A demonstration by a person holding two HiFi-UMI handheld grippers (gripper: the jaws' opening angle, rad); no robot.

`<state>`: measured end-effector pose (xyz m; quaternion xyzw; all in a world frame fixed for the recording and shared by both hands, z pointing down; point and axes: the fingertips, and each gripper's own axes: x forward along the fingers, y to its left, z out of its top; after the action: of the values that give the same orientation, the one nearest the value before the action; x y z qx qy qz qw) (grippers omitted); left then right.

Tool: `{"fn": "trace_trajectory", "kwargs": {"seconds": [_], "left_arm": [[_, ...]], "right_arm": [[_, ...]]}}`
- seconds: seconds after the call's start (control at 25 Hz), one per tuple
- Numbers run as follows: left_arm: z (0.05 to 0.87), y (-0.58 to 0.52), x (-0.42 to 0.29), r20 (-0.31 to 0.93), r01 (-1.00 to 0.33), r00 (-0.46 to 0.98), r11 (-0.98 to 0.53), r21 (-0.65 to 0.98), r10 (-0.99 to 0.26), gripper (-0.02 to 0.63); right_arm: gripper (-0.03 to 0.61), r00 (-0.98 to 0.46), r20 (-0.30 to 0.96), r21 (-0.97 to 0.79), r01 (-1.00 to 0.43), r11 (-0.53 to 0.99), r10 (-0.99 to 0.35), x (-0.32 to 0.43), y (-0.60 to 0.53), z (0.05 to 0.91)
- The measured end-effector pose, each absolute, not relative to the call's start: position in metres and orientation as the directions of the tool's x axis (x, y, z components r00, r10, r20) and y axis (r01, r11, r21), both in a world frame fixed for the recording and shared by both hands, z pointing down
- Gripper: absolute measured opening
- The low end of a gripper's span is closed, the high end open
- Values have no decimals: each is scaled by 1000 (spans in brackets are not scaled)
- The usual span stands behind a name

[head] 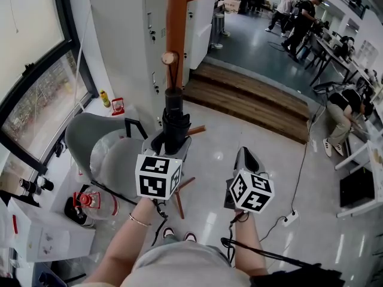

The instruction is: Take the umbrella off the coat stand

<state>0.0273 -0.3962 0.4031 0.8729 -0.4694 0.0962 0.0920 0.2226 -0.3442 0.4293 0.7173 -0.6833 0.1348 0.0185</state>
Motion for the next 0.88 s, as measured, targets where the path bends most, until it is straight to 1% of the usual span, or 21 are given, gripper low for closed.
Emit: {"fn": "trace_trajectory", "kwargs": {"seconds": [0.88], "left_arm": [[400,-388,29,256,-829,550,-556,53,-795,225]], "right_arm": [[5,-4,219,-131,-991,-25,-976,215,-351,422]]}}
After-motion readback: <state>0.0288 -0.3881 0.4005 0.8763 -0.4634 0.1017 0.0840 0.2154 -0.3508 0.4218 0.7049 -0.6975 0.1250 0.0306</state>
